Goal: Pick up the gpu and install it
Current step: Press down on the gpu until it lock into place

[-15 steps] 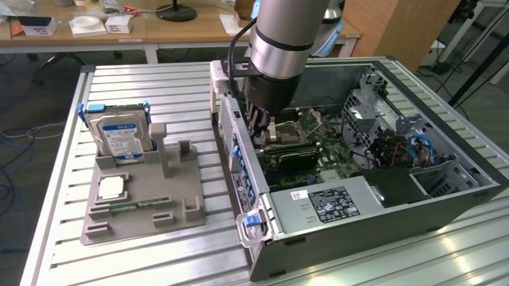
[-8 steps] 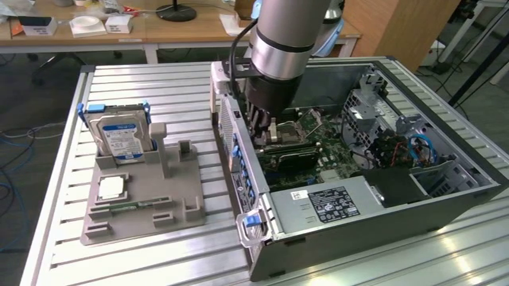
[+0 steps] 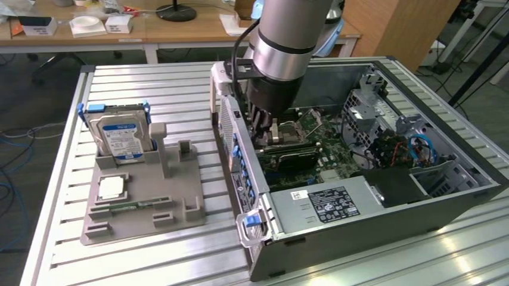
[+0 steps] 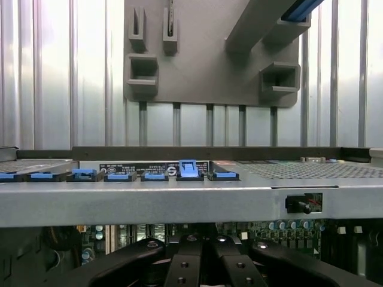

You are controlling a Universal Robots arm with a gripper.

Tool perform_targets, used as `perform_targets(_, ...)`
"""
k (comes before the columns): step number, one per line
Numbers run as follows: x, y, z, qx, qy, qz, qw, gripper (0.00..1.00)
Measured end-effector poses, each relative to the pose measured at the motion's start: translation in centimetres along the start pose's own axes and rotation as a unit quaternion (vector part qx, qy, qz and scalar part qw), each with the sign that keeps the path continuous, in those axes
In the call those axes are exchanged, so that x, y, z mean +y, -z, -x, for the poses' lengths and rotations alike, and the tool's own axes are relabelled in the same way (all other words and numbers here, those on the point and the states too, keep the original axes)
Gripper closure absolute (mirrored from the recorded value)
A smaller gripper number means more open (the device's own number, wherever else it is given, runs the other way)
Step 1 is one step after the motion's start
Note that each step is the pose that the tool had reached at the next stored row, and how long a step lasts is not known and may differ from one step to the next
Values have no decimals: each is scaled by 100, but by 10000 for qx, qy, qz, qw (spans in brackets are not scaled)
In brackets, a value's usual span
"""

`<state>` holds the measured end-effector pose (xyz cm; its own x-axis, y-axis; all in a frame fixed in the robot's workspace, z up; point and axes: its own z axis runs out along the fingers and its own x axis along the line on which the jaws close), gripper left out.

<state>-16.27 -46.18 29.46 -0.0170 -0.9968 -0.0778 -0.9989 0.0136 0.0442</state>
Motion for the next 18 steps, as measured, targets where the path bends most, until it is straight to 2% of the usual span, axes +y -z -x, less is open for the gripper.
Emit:
perform_targets(5,-10,-7,-1,-25,2,-1,10000,90)
perform_targets(12,-9,-6,1,-25,-1,21,10000,90)
perform_targets(14,-7,-6,1,-25,-2,41,10000,90)
perform_targets(18,-6,-6,1,-24,-7,108,9999,90)
